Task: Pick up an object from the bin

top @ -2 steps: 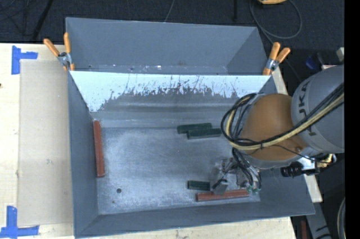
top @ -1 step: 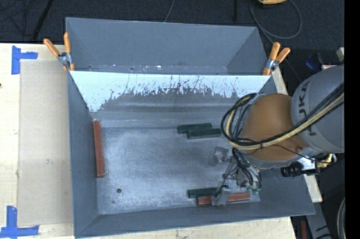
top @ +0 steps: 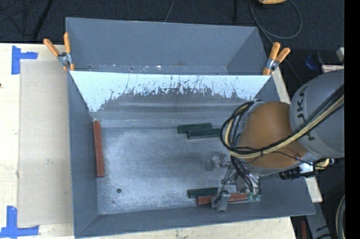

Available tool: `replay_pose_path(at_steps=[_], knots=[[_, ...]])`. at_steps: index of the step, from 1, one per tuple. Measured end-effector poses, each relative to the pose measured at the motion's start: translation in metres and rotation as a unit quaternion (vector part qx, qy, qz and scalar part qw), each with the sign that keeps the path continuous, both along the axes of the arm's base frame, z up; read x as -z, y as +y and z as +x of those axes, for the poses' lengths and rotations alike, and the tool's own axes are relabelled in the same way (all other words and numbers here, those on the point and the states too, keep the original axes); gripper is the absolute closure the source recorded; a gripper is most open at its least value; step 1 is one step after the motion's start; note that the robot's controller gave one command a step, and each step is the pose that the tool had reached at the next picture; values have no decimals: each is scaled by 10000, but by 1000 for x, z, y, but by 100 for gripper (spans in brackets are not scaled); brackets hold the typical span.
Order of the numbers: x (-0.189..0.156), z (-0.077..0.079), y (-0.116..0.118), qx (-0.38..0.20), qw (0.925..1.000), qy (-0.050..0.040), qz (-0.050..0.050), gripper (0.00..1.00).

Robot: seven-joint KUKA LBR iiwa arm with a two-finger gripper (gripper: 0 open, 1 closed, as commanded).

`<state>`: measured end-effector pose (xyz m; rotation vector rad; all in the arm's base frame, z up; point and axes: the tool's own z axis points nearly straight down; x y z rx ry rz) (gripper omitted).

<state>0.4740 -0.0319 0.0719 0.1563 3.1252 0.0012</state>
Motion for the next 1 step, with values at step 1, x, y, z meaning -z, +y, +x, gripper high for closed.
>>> replay_pose_path(at_steps=[1], knots=[[1,6,43,-659,9978,29,-3,0]])
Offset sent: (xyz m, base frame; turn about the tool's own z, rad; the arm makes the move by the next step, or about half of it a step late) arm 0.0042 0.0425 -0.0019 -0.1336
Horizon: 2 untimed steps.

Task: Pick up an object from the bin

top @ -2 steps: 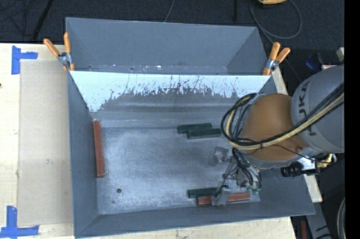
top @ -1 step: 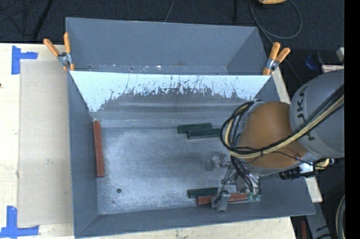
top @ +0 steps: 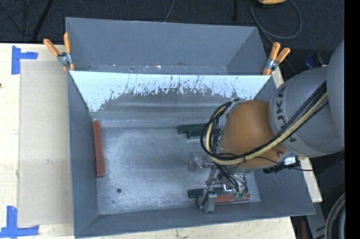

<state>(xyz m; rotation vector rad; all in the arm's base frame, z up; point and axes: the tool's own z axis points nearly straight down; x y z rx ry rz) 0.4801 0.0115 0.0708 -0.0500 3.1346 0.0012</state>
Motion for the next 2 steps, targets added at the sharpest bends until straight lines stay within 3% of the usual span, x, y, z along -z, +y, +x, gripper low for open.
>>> replay_pose_path(at_steps=[1,2], knots=[[-1,-2,-1,18,10000,48,-3,100],[-139,19,10,185,9998,-8,2,100]])
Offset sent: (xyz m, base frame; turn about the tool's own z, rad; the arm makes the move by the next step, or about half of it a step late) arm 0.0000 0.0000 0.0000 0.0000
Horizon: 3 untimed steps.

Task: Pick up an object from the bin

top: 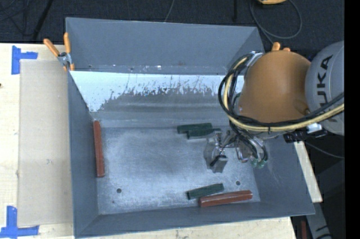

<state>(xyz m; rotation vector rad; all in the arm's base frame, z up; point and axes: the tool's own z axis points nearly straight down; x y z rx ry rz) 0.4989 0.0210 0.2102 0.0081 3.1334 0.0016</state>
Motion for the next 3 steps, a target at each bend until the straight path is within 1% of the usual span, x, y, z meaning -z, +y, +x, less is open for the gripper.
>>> replay_pose_path(at_steps=[1,2,3], knots=[[4,-2,0,7,10000,41,-2,0],[105,-26,-32,857,9963,87,-6,0],[141,-23,-21,750,9972,3,0,0]])
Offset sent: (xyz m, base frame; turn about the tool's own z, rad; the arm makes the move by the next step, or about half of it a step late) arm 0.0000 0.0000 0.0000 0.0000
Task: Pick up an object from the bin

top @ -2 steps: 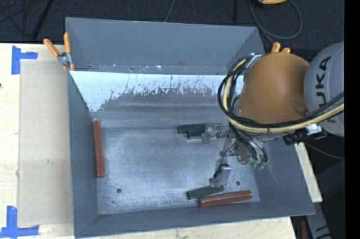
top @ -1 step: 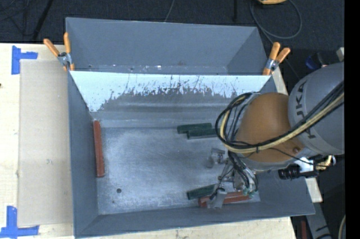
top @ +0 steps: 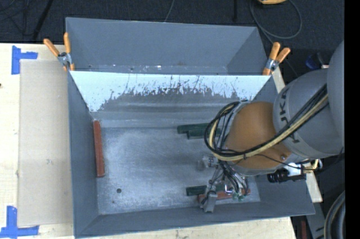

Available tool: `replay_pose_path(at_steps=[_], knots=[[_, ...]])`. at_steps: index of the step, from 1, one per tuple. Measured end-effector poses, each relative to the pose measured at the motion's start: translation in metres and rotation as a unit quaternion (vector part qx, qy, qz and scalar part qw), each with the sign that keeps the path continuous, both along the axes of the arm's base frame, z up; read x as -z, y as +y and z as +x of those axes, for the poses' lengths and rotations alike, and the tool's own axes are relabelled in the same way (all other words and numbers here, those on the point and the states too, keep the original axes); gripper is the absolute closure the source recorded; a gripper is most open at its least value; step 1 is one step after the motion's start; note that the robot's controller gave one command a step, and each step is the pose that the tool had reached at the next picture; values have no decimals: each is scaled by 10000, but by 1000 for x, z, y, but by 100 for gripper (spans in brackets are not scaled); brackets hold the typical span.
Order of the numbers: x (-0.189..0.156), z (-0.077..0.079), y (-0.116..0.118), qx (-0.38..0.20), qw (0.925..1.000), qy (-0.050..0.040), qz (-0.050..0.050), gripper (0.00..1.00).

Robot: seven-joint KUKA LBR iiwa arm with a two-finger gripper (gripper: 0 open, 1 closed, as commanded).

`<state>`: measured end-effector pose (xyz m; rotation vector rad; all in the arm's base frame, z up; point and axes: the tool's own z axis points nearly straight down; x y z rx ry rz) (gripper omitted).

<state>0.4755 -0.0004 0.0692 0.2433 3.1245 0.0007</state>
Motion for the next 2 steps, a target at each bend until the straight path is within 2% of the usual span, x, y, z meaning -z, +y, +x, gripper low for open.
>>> replay_pose_path(at_steps=[1,2], knots=[[-2,-2,0,9,10000,37,4,100],[-169,6,-11,221,9998,-4,2,100]])
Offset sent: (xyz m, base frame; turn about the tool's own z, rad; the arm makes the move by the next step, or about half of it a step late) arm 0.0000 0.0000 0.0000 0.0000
